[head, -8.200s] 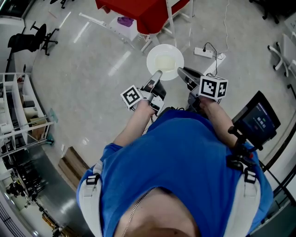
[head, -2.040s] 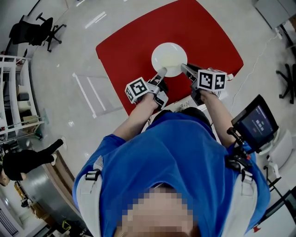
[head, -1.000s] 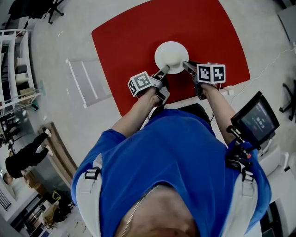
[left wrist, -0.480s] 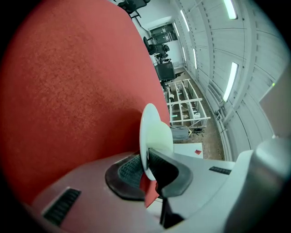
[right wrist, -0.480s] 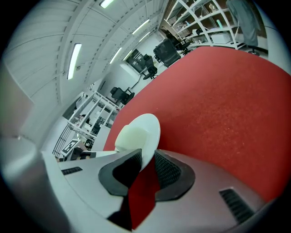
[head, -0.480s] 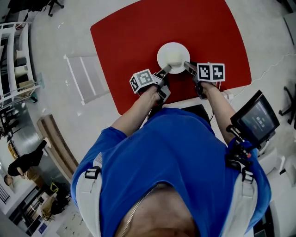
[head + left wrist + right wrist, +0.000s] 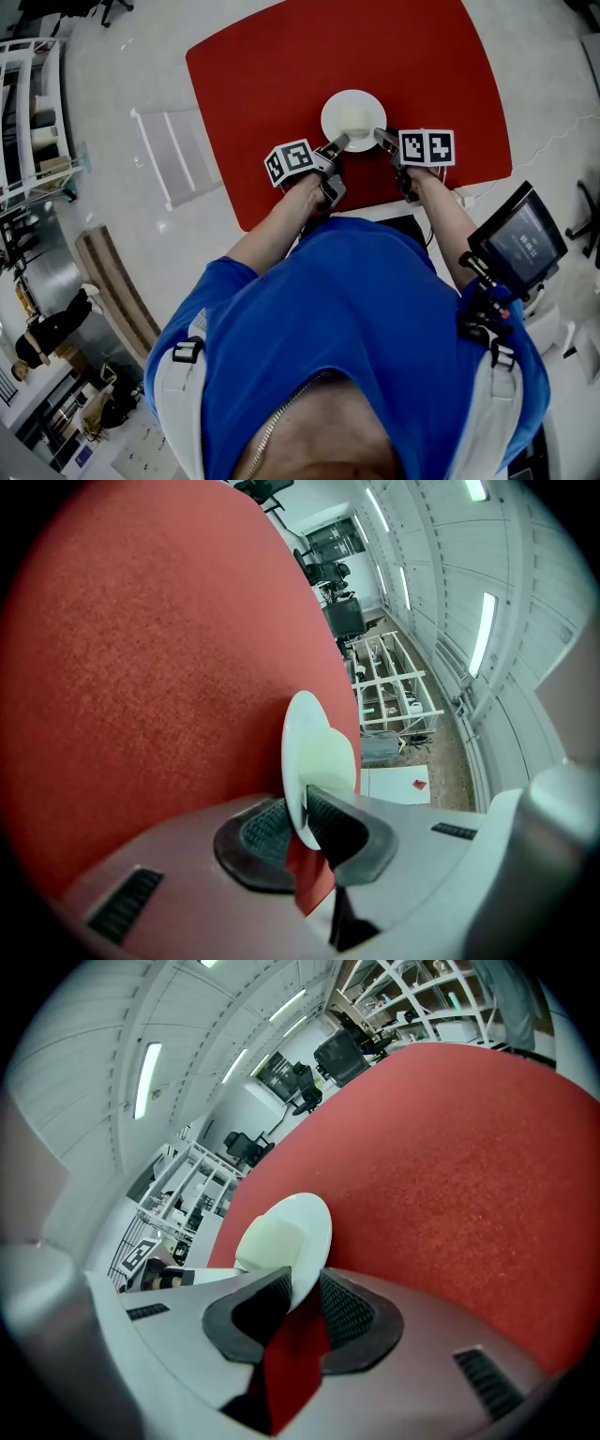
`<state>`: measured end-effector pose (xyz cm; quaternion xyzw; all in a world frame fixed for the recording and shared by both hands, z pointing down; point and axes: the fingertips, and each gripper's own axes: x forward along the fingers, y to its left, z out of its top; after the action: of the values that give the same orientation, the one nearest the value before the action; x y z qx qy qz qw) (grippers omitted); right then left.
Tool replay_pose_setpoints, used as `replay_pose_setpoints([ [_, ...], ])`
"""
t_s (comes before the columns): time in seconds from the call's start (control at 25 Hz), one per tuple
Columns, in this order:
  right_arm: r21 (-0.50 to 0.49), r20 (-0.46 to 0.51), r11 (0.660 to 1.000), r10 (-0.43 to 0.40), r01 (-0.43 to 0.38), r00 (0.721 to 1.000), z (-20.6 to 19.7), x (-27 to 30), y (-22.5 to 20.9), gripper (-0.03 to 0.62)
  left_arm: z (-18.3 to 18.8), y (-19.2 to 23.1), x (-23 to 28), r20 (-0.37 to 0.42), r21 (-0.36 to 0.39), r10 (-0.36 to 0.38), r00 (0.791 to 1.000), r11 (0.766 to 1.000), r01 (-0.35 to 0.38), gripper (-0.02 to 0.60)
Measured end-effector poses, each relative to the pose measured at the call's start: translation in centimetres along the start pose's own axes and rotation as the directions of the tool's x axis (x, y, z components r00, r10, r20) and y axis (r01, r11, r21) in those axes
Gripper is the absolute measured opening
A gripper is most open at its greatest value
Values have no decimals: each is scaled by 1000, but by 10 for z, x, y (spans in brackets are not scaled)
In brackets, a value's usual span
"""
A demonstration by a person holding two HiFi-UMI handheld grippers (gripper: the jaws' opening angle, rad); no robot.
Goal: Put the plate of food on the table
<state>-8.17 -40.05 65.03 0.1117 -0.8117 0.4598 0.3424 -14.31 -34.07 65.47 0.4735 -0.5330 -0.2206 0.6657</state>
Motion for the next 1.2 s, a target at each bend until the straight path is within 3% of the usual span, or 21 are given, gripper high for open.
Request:
replay_pose_setpoints([
  [0.96, -63, -3, 996, -66, 66, 998, 1, 3, -3, 74, -10, 4, -7, -72, 169, 89, 993, 983, -76, 85],
  [1.2, -70, 21, 993, -92, 94, 996, 6, -1, -10, 74, -7, 10, -14, -50, 184, 110, 993, 978, -99, 87],
])
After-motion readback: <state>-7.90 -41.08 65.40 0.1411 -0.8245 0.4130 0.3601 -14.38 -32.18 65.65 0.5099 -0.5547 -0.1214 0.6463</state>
